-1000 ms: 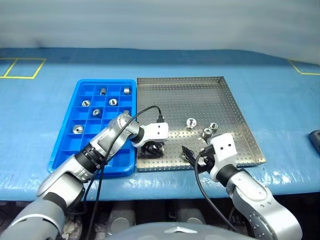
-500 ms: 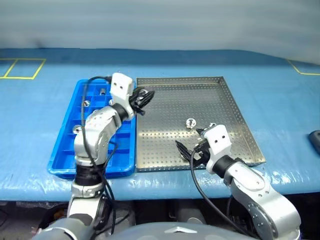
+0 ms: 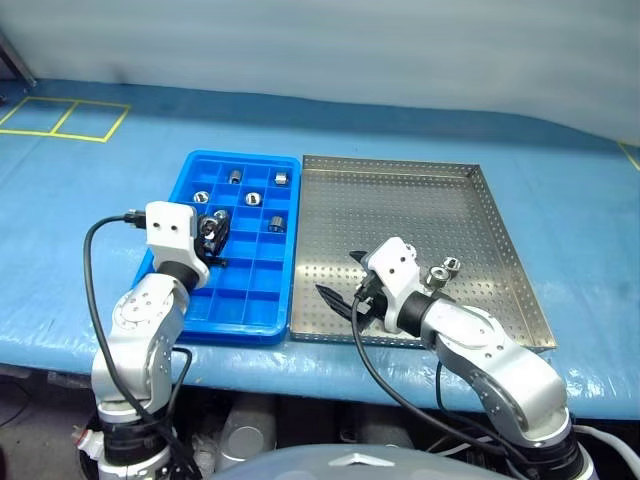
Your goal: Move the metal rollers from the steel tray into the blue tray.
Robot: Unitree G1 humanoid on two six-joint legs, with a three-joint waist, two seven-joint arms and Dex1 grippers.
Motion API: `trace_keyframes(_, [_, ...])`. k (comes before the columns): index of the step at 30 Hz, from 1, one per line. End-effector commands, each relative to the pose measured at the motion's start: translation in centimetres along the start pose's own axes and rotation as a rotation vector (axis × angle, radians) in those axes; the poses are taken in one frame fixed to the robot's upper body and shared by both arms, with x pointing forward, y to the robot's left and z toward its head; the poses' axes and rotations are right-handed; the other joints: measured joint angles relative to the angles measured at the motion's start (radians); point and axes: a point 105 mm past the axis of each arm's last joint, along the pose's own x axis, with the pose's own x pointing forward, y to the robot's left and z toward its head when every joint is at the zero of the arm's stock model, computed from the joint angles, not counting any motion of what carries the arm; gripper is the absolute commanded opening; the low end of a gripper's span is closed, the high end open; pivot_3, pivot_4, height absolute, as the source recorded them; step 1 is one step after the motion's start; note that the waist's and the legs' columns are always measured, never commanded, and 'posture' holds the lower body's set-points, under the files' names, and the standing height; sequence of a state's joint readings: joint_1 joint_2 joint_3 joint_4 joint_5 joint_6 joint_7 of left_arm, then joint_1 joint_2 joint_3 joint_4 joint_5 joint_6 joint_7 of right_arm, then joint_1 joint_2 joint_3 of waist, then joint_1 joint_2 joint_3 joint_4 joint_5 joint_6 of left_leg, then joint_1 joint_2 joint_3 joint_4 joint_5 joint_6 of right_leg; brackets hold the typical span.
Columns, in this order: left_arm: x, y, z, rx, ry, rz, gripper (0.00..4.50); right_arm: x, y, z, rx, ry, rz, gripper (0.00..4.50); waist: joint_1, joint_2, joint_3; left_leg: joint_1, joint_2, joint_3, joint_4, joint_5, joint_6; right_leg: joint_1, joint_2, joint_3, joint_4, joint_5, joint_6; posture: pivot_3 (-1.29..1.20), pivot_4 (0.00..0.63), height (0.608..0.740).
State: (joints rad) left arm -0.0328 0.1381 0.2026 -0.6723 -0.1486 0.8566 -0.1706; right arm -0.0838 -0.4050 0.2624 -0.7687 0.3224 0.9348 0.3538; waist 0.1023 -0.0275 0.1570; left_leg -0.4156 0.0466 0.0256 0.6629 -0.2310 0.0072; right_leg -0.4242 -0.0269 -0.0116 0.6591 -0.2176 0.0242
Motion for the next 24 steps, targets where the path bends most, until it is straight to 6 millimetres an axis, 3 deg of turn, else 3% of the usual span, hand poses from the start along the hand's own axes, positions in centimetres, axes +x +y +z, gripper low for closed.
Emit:
trace_keyframes(1, [-1.3, 1.1, 0.7, 0.006, -0.036, 0.083, 1.71, 0.3, 0.6, 1.0, -0.022, -0.042, 0.049, 4.5, 0.008, 0.0, 0.0, 0.0, 0.0, 0.0, 0.0, 0.0, 0.0, 0.0, 0.0, -0.001, 0.0, 0.0, 0.0, 0.36, 0.15, 0.74])
trace_keyframes(13, [-1.8, 0.5, -2.2, 0.006, 0.097, 0.037, 1.71, 1.0, 1.9, 1.9, -0.051, -0.083, 0.159, 4.5, 0.061, 0.0, 0.0, -0.002, 0.0, -0.001, -0.001, 0.0, 0.0, -0.002, 0.0, -0.002, -0.001, -0.001, -0.002, 0.38, 0.15, 0.74])
trace_keyframes(24, [-0.3, -0.7, -2.2, 0.034, 0.107, -0.064, 1.71, 0.9, 2.0, 1.6, -0.043, -0.077, 0.129, 4.5, 0.074, 0.001, 0.0, -0.003, 0.0, -0.001, -0.002, 0.0, 0.0, -0.003, 0.0, -0.003, -0.001, -0.002, -0.003, 0.35, 0.15, 0.74])
